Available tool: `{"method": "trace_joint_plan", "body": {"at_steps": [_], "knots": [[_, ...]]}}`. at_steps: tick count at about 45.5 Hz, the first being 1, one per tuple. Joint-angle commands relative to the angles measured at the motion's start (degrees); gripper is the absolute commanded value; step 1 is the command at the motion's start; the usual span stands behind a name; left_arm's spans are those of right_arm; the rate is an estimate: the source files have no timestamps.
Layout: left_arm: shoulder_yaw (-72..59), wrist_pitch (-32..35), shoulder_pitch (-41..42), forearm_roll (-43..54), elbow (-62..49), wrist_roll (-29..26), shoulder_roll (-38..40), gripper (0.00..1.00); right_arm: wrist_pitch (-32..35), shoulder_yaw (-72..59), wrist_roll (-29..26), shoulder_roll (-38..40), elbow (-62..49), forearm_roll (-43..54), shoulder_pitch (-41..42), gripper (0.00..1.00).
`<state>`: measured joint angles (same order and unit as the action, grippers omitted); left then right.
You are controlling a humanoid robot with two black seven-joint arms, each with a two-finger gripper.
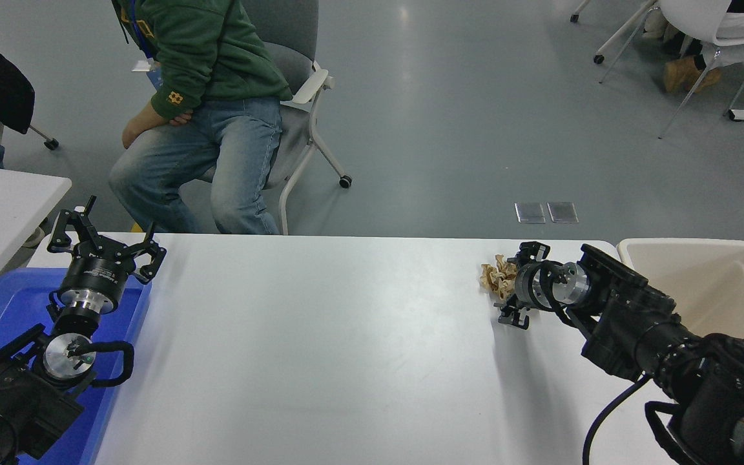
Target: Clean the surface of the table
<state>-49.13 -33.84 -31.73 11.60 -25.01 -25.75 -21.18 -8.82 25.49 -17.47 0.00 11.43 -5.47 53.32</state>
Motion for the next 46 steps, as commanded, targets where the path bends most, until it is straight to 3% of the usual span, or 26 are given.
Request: {"method": "trace_joint_plan", "body": {"at_steps": [1,6,12,15,29,33,46], "knots": [[0.0,0.0,0.0,0.0,0.0,0.0,0.0,1.0,-0.6,0.1,1.3,0.0,-0.6,0.0,-0.1,0.9],[0.0,0.0,0.0,0.0,0.0,0.0,0.0,1.0,-0.6,-0.2,1.3,0.0,-0.5,0.0,-0.1,0.73],[0.0,0.0,0.0,0.0,0.0,0.0,0.0,1.0,-0.1,-0.3,1.6,0.0,-0.5,0.1,-0.1,0.65],[0.0,0.0,0.0,0.0,0.0,0.0,0.0,1.0,0.2,-1.2,2.3,0.0,-0.4,0.2,-0.1,0.54],[0.0,0.0,0.0,0.0,0.0,0.0,0.0,1.0,1.2,-10.7,4.3,0.0,-0.3,0.5,-0.1,0.19],[0.0,0.0,0.0,0.0,0.0,0.0,0.0,1.0,2.4,-11.6,4.2,0.0,-0.4,0.5,-0.1,0.0],[0.0,0.0,0.0,0.0,0.0,0.0,0.0,1.0,3.7,-11.5,4.3,0.0,-0.4,0.5,0.0,0.0]]}}
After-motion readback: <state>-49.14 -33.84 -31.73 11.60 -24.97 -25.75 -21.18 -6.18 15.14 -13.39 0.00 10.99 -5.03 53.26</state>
